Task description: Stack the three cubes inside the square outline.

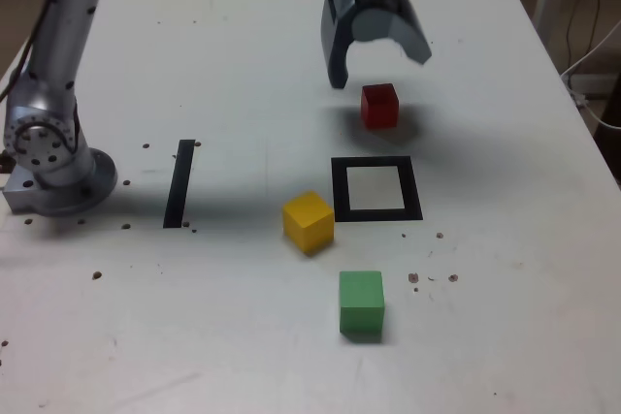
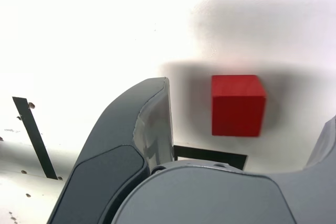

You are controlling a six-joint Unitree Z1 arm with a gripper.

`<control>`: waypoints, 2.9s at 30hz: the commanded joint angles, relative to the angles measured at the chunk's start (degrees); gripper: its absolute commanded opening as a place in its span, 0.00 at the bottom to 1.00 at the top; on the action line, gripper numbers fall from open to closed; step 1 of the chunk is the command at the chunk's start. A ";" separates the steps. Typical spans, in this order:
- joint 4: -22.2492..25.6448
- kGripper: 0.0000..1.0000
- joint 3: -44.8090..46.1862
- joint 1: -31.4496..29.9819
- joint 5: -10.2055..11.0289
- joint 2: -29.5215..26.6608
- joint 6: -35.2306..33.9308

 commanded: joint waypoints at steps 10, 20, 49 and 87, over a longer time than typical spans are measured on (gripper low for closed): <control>-4.20 0.91 2.85 -0.81 -1.70 3.87 0.10; -5.98 0.73 2.51 -0.80 -2.00 3.79 1.11; -11.45 0.11 5.57 -2.65 -1.50 -0.97 2.23; -15.81 0.14 15.19 -20.80 -2.65 -2.52 -16.77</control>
